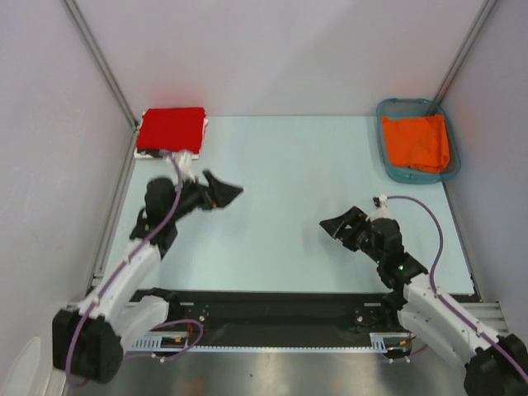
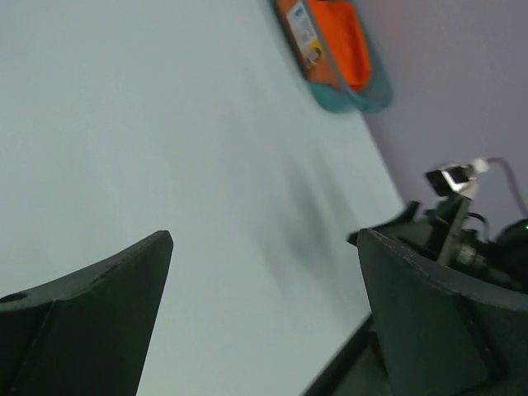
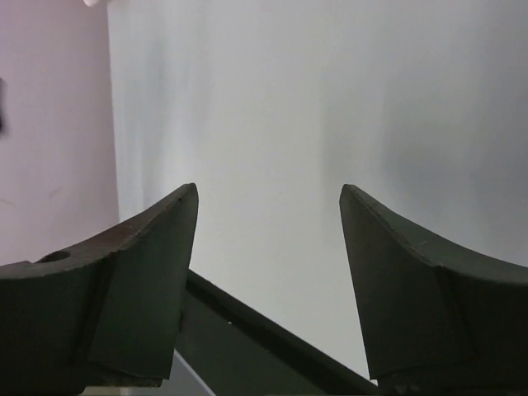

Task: Fold and stack the t-shirts
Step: Reset both grippers

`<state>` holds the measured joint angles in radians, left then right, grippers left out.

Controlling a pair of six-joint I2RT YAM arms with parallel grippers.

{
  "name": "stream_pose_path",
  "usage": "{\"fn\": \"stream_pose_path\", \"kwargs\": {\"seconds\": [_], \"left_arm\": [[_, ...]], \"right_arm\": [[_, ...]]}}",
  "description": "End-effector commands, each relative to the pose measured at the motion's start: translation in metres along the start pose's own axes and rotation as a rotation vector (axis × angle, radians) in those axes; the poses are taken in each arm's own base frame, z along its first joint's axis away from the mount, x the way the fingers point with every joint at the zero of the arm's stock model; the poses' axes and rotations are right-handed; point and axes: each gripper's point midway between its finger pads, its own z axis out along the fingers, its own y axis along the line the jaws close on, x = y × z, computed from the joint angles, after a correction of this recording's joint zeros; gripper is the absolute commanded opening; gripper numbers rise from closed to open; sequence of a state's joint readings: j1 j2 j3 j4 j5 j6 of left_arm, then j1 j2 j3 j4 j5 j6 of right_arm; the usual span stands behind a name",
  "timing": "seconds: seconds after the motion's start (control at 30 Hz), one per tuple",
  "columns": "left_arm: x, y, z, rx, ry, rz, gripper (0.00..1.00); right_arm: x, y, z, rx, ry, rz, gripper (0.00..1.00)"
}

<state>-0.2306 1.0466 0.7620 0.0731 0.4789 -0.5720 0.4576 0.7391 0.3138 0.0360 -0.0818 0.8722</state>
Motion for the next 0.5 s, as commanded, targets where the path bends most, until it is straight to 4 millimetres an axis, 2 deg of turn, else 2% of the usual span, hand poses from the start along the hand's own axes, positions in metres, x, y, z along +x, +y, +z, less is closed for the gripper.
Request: {"fn": "stream_pose_path", "kwargs": {"seconds": [0.0,0.03,0.07,0.1,0.13,0.2,0.23,0.27,0.33,0.4,0.47], "left_arm": [[0.030,-0.042,-0.045,0.229,-0.092,-0.212,1.00],[0.033,-0.050,-0.056,0.284,-0.128,-0.282,1.00],[0.061,-0.036,-0.063,0.274,-0.115,-0.340,1.00],[0.061,-0.048,-0.080,0.340,-0.159,-0.370,1.00],[0.079,-0.038,-0.084,0.337,-0.156,-0.407,1.00],[0.089,-0.037,-0.094,0.368,-0.182,-0.451,1.00],[0.081,-0.052,-0.110,0.452,-0.231,-0.461,1.00],[0.105,-0.033,-0.105,0.432,-0.205,-0.519,1.00],[0.115,-0.032,-0.112,0.504,-0.210,-0.592,1.00],[0.130,-0.036,-0.113,0.515,-0.133,-0.581,1.00],[0.132,-0.046,-0.119,0.567,-0.105,-0.557,1.00]], "right_arm": [[0.000,-0.014,-0.006,-0.022,-0.083,0.246,0.76],[-0.004,-0.007,-0.013,-0.082,-0.108,0.326,0.78],[0.002,-0.012,-0.015,-0.088,-0.097,0.368,0.80],[0.007,-0.016,-0.017,-0.098,-0.089,0.415,0.84],[0.013,-0.022,-0.020,-0.128,-0.088,0.469,0.99],[0.019,-0.026,-0.023,-0.154,-0.082,0.522,1.00],[0.030,-0.038,-0.021,-0.130,-0.059,0.570,1.00],[0.028,-0.034,-0.025,-0.154,-0.062,0.559,1.00],[0.037,-0.038,-0.027,-0.135,-0.030,0.535,1.00],[0.039,-0.034,-0.030,-0.159,-0.015,0.521,1.00],[0.050,-0.037,-0.031,-0.139,0.042,0.537,1.00]]}}
